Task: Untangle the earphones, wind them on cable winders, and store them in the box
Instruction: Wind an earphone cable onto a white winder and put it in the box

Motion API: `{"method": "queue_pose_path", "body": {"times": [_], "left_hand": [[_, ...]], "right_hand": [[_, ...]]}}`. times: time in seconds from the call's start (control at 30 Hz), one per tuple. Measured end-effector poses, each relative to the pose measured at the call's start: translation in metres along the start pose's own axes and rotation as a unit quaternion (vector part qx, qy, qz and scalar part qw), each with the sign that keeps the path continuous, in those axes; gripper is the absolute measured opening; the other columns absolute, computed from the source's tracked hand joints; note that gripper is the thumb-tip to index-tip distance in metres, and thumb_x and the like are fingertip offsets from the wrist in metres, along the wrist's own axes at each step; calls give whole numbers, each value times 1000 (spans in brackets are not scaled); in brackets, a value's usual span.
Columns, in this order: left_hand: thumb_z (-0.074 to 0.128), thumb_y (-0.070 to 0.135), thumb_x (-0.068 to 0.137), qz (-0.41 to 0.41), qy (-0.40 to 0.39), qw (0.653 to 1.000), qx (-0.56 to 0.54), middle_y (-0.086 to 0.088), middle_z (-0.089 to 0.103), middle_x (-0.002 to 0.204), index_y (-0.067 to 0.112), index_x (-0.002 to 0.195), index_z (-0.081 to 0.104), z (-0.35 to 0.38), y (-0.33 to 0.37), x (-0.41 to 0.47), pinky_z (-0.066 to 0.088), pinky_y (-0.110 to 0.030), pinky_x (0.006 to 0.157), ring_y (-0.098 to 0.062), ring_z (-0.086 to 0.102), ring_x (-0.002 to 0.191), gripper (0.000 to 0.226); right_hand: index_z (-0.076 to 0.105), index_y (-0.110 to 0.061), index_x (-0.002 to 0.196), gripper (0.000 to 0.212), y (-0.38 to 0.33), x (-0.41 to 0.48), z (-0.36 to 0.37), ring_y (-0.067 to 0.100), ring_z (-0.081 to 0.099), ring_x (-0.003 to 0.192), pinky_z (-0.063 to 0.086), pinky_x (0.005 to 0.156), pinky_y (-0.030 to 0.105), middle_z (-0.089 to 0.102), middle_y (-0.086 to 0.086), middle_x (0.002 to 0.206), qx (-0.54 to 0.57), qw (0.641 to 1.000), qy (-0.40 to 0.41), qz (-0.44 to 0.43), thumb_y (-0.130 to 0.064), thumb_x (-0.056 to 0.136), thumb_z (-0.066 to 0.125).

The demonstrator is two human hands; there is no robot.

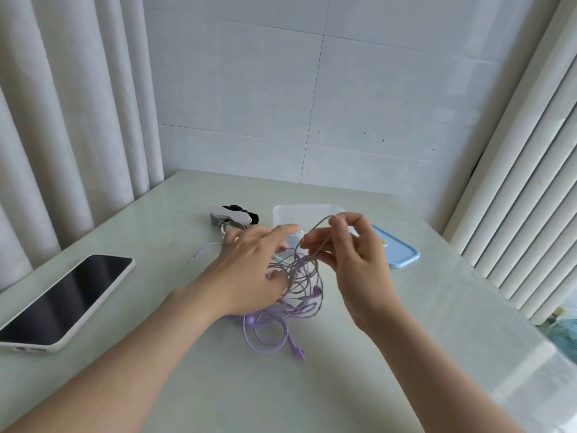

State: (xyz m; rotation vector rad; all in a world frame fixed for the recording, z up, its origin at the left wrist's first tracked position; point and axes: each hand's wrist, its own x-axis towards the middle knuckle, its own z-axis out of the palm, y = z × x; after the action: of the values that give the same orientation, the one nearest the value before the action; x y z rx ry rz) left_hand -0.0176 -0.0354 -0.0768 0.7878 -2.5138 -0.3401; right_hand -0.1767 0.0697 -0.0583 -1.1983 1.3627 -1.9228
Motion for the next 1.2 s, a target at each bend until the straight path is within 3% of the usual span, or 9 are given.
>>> {"method": "queue_pose_path", "body": {"times": [0.1, 0.17, 0.37, 0.57, 0.7, 0.83, 0.93, 1.1, 1.2], "left_hand": [[47, 49, 78, -34, -12, 998, 48, 21, 54, 104, 45, 125, 51, -2, -2, 0, 25, -35, 103, -11, 43, 116, 47], [43, 59, 78, -57, 13, 994, 95, 17, 50, 102, 41, 107, 53, -4, -6, 1, 30, -38, 100, -15, 43, 113, 36], [28, 77, 73, -123, 81, 989, 10, 17, 44, 103, 35, 87, 55, -16, -8, 2, 25, -39, 96, -14, 33, 108, 52], [29, 61, 81, -144, 108, 971, -156, 9, 49, 100, 35, 84, 49, -24, -7, 1, 28, -39, 92, -21, 36, 106, 33], [39, 47, 90, -213, 167, 918, -290, 8, 49, 79, 27, 75, 54, -28, -9, 8, 36, -43, 89, -24, 39, 94, 29], [43, 28, 111, -221, 259, 869, -360, 3, 71, 81, 20, 79, 60, -20, -13, 12, 45, -28, 77, -13, 66, 82, 38], [45, 24, 112, -229, 274, 821, -445, -1, 65, 68, 11, 89, 62, -17, -20, 14, 52, -30, 79, -23, 76, 77, 31], [51, 26, 109, -253, 281, 795, -474, 9, 49, 54, 8, 100, 68, -10, -31, 17, 59, -46, 89, -15, 59, 58, 27], [52, 25, 109, -272, 297, 775, -487, 10, 50, 59, 10, 100, 69, -10, -30, 16, 60, -48, 88, -9, 50, 52, 25]], "right_hand": [[57, -9, 107, 16, -16, 1, -1, 29, 70, 77, 62, 85, 39, 60, 11, 70, 96, 995, 29, 16, -22, 111, 49], [63, -10, 105, 14, -21, 4, -6, 19, 58, 66, 59, 84, 39, 50, 1, 66, 94, 993, 69, 6, -21, 108, 56], [65, -17, 97, 16, -23, 9, -19, 11, 41, 52, 44, 75, 40, 44, -12, 53, 10, 994, 108, -3, -30, 105, 64], [51, -21, 102, 14, -18, 10, -19, 14, 31, 48, 33, 47, 28, 36, -6, 53, -38, 988, 146, -24, -28, 112, 45], [47, -25, 101, 16, -12, 9, -20, 17, 39, 56, 34, 53, 32, 48, 5, 65, -171, 967, 163, -98, -32, 113, 39], [46, -24, 99, 19, -7, 9, -20, 21, 46, 63, 40, 59, 38, 54, 1, 68, -166, 964, 190, -86, -32, 112, 35], [46, -26, 95, 23, -4, 10, -21, 19, 54, 73, 45, 69, 42, 60, -3, 75, -160, 959, 227, -58, -36, 111, 33], [50, -21, 104, 25, 0, 14, -25, 17, 55, 87, 48, 82, 46, 61, -1, 94, -179, 947, 265, -3, -39, 111, 34], [46, -17, 111, 23, 1, 16, -28, 18, 51, 92, 38, 81, 36, 52, -8, 92, -181, 942, 281, 10, -35, 113, 32]]}}
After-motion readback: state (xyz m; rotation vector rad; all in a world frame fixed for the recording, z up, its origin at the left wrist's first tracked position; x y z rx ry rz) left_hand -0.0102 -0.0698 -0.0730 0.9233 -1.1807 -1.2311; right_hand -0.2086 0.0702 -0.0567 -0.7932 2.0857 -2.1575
